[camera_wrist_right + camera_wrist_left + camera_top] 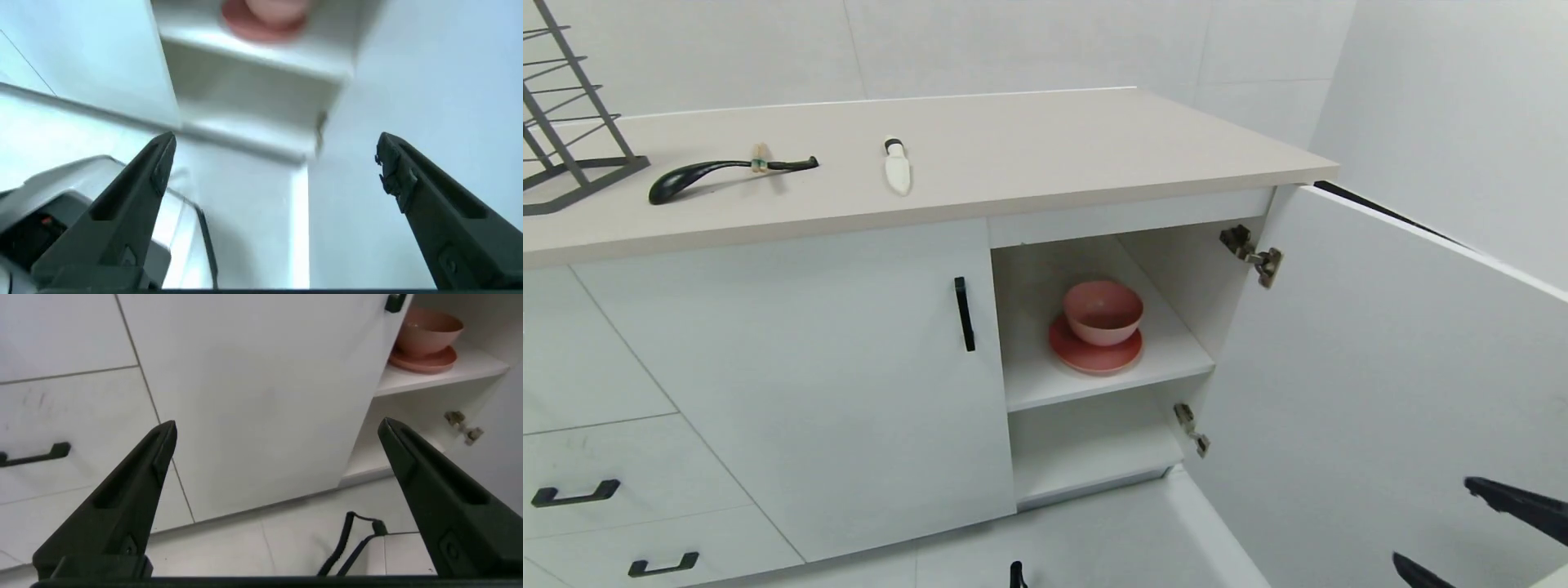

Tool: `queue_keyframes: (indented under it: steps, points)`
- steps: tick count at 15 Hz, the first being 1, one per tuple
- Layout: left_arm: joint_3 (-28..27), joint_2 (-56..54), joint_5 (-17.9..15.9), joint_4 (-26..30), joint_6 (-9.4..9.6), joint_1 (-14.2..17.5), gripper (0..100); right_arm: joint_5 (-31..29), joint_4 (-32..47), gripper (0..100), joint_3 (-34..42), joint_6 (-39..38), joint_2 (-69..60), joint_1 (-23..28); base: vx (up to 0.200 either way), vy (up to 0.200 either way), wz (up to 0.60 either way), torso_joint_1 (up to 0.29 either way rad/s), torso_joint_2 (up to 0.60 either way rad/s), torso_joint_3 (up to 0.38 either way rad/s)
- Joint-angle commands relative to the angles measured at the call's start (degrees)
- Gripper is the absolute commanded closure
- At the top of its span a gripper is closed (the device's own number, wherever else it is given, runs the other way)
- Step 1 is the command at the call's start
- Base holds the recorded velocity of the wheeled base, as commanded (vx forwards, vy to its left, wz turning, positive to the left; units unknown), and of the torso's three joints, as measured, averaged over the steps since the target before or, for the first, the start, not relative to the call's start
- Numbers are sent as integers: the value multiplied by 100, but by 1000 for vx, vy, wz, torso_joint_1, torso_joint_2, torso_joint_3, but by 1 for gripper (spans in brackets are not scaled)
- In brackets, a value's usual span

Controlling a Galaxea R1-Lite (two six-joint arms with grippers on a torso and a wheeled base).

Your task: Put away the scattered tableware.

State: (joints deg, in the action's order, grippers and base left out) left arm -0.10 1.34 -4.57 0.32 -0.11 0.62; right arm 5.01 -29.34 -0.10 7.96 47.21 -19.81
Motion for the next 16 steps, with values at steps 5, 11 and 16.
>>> queue_keyframes:
  steps: [5, 11, 16]
  points:
    - [1, -20, 0, -5, 2, -1, 0, 967, 3286, 0, -280, -436, -4554, 2078, -160, 0, 0, 2, 2, 2]
    - [1, -20, 0, -5, 2, -1, 0, 940, 3154, 0, -219, -339, -4721, 2016, 0, 0, 0, 0, 0, 0]
    - [1, -29, 0, 3, 2, -1, 0, 141, 2583, 0, -8, -998, -4721, 2016, -160, -160, 0, 8, 0, 3]
